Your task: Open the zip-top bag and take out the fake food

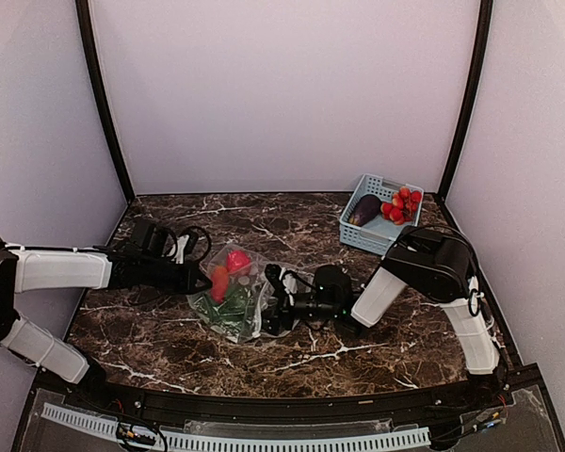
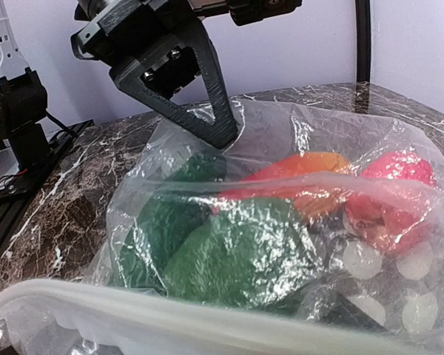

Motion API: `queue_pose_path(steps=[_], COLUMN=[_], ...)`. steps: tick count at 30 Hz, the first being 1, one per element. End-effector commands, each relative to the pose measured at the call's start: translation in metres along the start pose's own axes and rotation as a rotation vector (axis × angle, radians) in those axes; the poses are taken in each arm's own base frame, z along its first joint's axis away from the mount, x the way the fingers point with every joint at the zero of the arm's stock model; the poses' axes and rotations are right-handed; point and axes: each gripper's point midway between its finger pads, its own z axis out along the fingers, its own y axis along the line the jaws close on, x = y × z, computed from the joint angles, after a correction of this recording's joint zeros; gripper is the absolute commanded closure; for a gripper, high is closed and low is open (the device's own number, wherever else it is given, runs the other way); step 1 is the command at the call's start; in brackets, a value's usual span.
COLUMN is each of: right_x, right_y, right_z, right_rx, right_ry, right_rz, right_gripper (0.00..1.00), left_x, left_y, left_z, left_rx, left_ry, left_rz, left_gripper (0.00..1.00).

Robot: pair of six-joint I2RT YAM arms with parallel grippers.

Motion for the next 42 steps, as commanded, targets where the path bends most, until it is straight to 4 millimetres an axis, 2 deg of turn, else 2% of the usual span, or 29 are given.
queue_pose_path(steps=[1,9,14,18,25,28,32,40,42], right_x=[-0.016,-0.003,0.012,0.025,0.01,0.007,0.007,0.022,0.024], right_y=[0.003,-0.009,-0.017,-0.025,-0.022,-0.021,-0.02,-0.022,-0.024], right_z=[0.01,0.019,0.02,0.011,-0.004,-0.012,-0.019,-0.032,-0.034], right_rx=[-0.019,0.028,0.069,0.125,0.159,0.171,0.186,0.219,0.228], right_ry=[-0.032,0.022,0.081,0.121,0.116,0.132,0.167,0.253,0.266], right_rz=[-0.023,-0.013,-0.02,-0.022,-0.058,-0.079,-0.083,-0.051,-0.049], right_gripper=[0.06,0.13,0.17,0.26,0.47,0.51,0.52,0.51,0.48], left_x=[0.006,0.015,0.013,0.008,0.001,-0.003,-0.01,-0.013,-0.013], left_y=[-0.027,-0.042,-0.04,-0.035,-0.022,-0.012,-0.004,0.005,0.006], left_z=[0.007,0.021,0.019,0.015,0.008,0.003,-0.005,-0.007,-0.007], left_rx=[0.113,0.14,0.125,0.091,0.03,-0.006,-0.038,-0.076,-0.075], left_ry=[0.005,0.028,0.014,-0.015,-0.046,-0.072,-0.106,-0.118,-0.118], left_rz=[0.025,0.05,0.052,0.059,0.048,0.032,0.02,0.01,0.009], left_gripper=[0.99,0.99,0.99,0.99,0.99,0.99,0.99,0.99,0.99])
